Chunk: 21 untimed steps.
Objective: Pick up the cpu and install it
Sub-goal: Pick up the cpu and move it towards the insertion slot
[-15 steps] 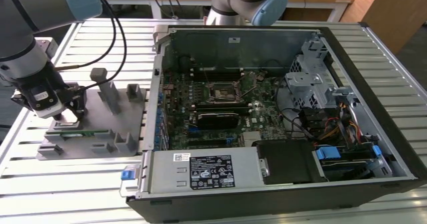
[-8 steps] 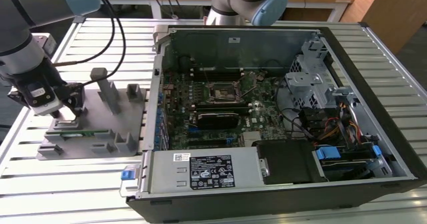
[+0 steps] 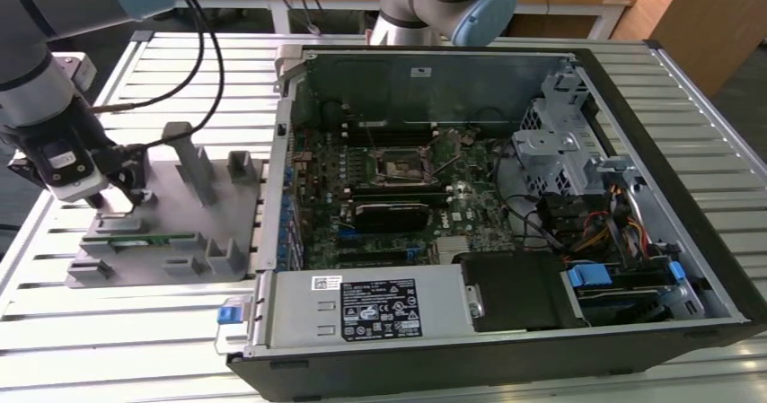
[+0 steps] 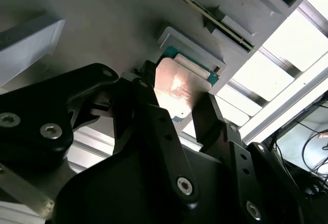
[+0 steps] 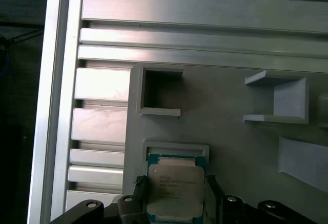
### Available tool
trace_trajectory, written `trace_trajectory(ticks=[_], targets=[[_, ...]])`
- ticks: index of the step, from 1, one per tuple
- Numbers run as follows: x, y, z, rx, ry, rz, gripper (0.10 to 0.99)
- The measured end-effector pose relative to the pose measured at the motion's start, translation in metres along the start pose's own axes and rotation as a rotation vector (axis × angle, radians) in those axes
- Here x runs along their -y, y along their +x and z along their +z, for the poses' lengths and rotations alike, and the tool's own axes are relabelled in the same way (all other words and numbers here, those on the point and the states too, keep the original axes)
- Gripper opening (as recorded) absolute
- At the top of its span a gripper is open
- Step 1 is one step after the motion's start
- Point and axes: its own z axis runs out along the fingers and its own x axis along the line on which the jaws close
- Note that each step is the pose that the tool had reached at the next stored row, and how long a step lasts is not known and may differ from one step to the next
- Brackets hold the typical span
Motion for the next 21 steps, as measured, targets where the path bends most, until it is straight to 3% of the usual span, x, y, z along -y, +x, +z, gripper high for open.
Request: trace_trajectory(ticks=[9,21], targets=[[-0.0007,0.0003,-0.0138,0.0,-0.002,0.0,0.529],[-0.0014,0.0006,-0.0256,0.0001,-0.002,0.0,0.529]])
